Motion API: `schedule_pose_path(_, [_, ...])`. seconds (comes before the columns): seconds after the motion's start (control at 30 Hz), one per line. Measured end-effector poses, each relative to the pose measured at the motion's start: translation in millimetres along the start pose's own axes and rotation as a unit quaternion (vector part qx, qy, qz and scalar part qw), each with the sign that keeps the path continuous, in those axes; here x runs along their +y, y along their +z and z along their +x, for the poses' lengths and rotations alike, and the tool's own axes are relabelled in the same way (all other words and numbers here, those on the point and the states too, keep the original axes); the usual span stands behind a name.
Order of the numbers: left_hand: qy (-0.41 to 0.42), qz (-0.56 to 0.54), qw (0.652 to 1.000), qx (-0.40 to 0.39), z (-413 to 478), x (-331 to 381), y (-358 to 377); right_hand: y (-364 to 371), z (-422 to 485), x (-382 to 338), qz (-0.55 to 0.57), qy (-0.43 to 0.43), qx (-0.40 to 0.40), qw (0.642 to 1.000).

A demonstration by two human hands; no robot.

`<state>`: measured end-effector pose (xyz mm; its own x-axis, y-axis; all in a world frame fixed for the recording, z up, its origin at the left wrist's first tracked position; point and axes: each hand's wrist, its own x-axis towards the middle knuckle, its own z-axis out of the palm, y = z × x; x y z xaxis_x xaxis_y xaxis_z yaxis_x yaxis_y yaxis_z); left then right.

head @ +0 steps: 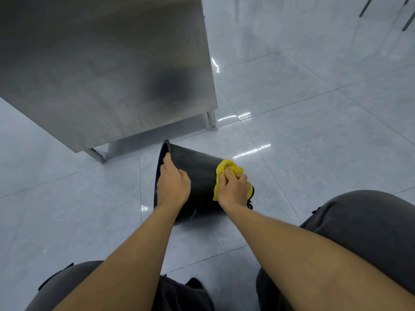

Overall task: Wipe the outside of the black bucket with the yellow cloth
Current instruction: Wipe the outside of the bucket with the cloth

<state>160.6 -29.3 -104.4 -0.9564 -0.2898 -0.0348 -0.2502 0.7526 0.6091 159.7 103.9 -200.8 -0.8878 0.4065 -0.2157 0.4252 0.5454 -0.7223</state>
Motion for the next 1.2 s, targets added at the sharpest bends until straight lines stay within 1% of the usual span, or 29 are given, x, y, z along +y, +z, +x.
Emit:
schedule_pose_path(0.07, [-0.007,0.042,0.999,-0.011,-0.7,-2.3,1.5,0.3,-3.5,-4.0,0.007,-0.024,0.001,1.000])
schedule_pose_path(0.1, [-0.014,0.046,0.999,-0.016,0.1,-2.6,2.0,0.9,-6.1,-6.8,0.005,-0.051,0.004,0.999])
schedule_pose_path(0.17, [-0.027,0.026,0.999,-0.024,1.9,-1.5,3.2,1.8,-11.1,-15.4,0.002,-0.128,0.012,0.992])
schedule_pose_path(0.27, [-0.030,0.002,0.999,-0.028,0.7,0.7,3.0,4.9,-20.8,-35.8,0.027,-0.264,0.003,0.964])
schedule_pose_path(0.3, [-0.029,-0.004,0.999,-0.028,1.5,0.8,2.6,5.8,-24.3,-41.6,0.039,-0.294,-0.006,0.955])
schedule_pose_path(0.37, [-0.024,-0.019,0.999,-0.022,3.0,2.4,1.6,6.5,-27.3,-47.0,0.053,-0.312,-0.014,0.948])
schedule_pose_path(0.43, [-0.024,-0.039,0.999,-0.013,1.4,4.9,0.4,6.8,-23.7,-43.3,0.050,-0.295,0.002,0.954])
schedule_pose_path(0.5, [-0.021,-0.040,0.999,0.001,-0.1,5.3,1.4,6.3,-15.4,-32.5,0.020,-0.247,0.028,0.968])
schedule_pose_path(0.53, [-0.019,-0.038,0.999,0.005,0.7,4.7,1.6,5.4,-9.8,-24.5,0.001,-0.201,0.034,0.979])
schedule_pose_path(0.6, [-0.015,-0.039,0.999,0.003,1.8,3.5,0.2,1.8,0.4,-4.6,-0.019,-0.072,0.020,0.997])
schedule_pose_path(0.67, [0.000,-0.019,1.000,0.003,2.2,4.0,-2.1,-2.3,5.7,10.7,-0.007,0.038,0.001,0.999])
schedule_pose_path(0.7, [0.006,0.002,1.000,0.002,1.7,5.2,-3.1,-3.0,6.6,13.5,0.003,0.068,-0.003,0.998])
schedule_pose_path(0.73, [0.008,0.026,1.000,-0.001,1.1,5.6,-3.2,-3.3,6.6,13.0,0.011,0.076,-0.006,0.997])
schedule_pose_path(0.8, [-0.001,0.063,0.998,-0.011,1.5,5.6,-2.9,-2.9,4.0,5.0,0.013,0.046,-0.007,0.999])
schedule_pose_path(0.9, [-0.009,0.026,0.999,-0.031,6.4,3.6,-2.1,-1.5,-2.2,-10.3,0.019,-0.072,0.002,0.997])
schedule_pose_path(1.0, [-0.004,-0.002,0.999,-0.036,4.8,5.0,0.9,1.7,-13.8,-32.5,0.041,-0.206,0.002,0.978])
schedule_pose_path(1.07, [-0.001,-0.015,0.999,-0.034,5.9,4.6,1.6,2.5,-23.7,-46.5,0.070,-0.270,-0.013,0.960])
schedule_pose_path(1.13, [0.007,-0.017,0.999,-0.033,7.7,4.8,-0.3,2.4,-27.9,-52.0,0.081,-0.290,-0.016,0.954])
schedule_pose_path(1.2, [0.021,-0.021,0.999,-0.022,7.3,5.8,-2.2,3.4,-23.4,-48.4,0.067,-0.282,0.003,0.957])
